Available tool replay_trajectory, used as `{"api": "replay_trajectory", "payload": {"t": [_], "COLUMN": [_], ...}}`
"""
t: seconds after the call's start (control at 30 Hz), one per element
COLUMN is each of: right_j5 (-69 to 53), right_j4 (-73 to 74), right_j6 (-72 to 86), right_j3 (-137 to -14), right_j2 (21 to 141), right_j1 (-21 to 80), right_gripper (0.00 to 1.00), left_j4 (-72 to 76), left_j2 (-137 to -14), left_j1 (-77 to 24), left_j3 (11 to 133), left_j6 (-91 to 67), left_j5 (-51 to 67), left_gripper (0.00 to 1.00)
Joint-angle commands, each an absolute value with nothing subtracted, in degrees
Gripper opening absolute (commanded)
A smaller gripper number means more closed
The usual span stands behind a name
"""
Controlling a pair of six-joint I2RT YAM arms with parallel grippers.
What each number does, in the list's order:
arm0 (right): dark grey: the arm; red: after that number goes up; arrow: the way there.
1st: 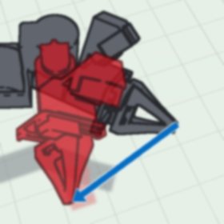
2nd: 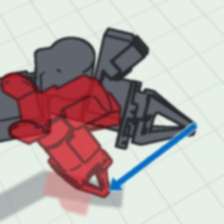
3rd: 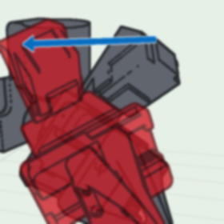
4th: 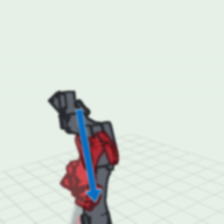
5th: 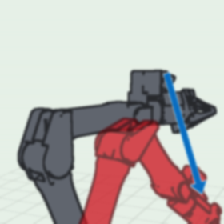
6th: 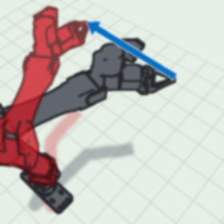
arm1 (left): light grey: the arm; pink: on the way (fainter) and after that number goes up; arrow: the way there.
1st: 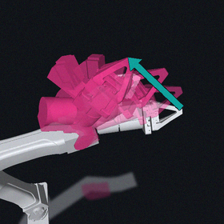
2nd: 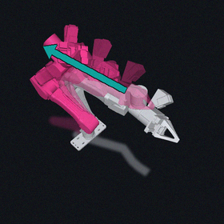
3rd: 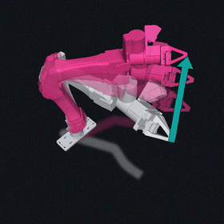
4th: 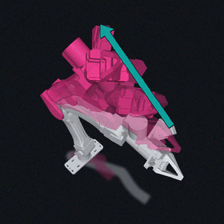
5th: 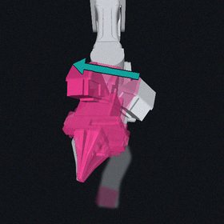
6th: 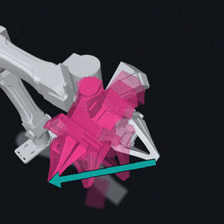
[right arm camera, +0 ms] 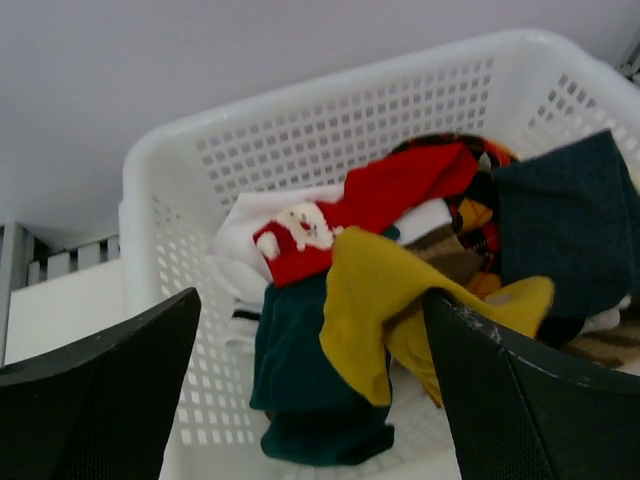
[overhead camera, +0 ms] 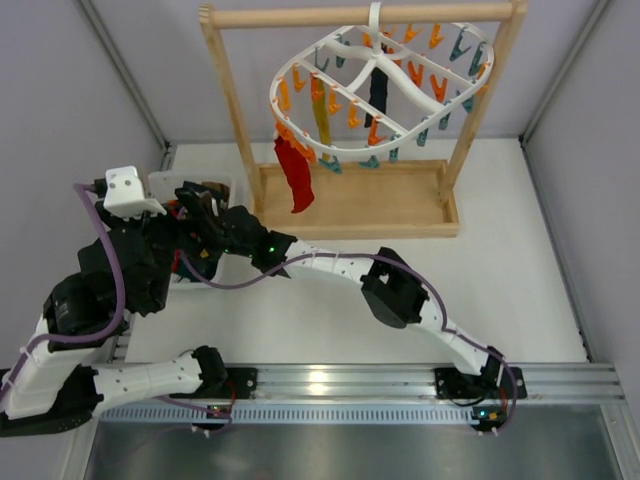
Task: Remove the socks clipped to the hanger
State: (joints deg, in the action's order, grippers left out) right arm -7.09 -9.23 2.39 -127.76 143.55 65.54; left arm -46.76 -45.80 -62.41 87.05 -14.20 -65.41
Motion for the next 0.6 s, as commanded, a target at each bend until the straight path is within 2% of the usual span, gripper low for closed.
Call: {"api": "replay_trajectory", "payload": {"t": [0.0,0.17,0.27,0.33,0.57], "right_j5": [-8.35,-7.91,-8.79,-8.88,-8.17], "right_j4": [-12.65,-15.90,-15.12,-15.90,-21.18], "right_j6": [0.53,-1.23,-0.79,-0.88,-0.35], "right_j3": [-118.96,-107.60,-106.09,-104.69,-90.30], "right_j2": [132.84,122.72,121.29,120.59,111.56], "right_j1": [65.04,64.69,64.25,64.16,64.16], "right_gripper": [0.90,0.93,0.93,0.97,1.00], "left_j4": [-45.35,-45.26,-45.35,-45.26,-45.26], "left_j2": [-45.26,-45.09,-45.17,-45.00,-44.83], "left_j1": [-62.84,-62.75,-62.75,-62.75,-62.75], "left_j3": [86.31,86.22,86.04,85.87,85.78], "left_j6": [-15.29,-16.43,-17.22,-17.93,-18.89], "left_j5": [-64.95,-63.72,-62.58,-61.27,-58.72], "left_gripper": [0.98,0.98,0.98,0.98,0.98]}}
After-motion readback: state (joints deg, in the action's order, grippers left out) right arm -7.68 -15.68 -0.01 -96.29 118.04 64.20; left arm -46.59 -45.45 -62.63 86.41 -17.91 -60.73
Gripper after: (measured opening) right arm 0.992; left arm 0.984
